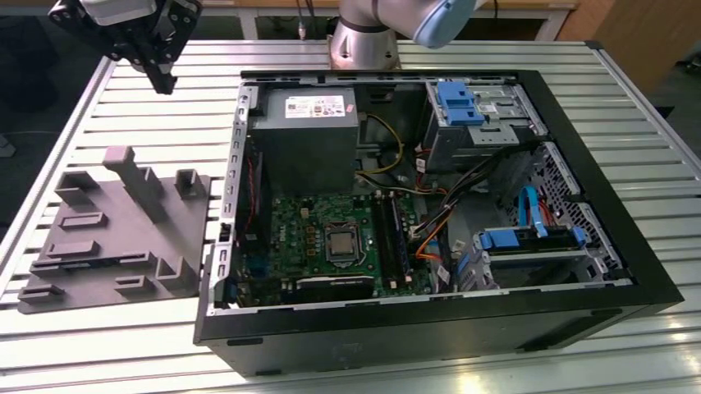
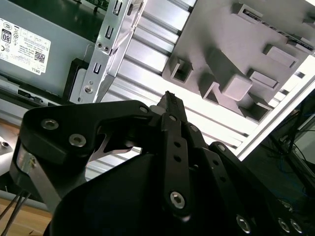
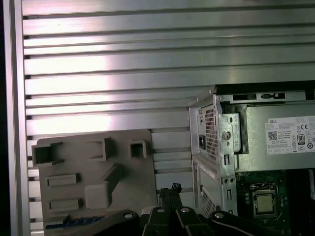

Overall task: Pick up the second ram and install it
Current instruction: 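Reach for the second ram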

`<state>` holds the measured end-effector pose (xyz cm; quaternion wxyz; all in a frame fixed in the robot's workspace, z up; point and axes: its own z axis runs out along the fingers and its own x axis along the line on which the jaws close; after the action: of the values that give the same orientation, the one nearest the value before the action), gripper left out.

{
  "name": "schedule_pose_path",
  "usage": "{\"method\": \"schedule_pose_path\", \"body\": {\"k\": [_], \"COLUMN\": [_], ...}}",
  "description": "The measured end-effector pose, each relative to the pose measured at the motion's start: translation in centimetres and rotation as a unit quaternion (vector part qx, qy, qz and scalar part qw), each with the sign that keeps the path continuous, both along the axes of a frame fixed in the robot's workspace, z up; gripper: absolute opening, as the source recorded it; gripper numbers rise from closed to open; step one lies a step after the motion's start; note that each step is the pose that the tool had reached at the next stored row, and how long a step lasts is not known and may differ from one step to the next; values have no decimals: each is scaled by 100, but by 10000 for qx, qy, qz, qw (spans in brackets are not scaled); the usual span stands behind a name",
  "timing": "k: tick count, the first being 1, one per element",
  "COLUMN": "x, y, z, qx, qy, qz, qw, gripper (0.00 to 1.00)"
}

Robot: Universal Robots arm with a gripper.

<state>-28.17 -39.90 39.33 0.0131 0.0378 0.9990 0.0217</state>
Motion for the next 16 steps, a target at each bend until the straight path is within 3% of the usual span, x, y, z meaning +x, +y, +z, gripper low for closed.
{"method": "schedule_pose_path", "body": {"k": [16], "x": [-130], "y": [0], "z": [0], "qx": [0], "qy": [0], "qz": [0], "qw": [10000], "gripper": [11]}}
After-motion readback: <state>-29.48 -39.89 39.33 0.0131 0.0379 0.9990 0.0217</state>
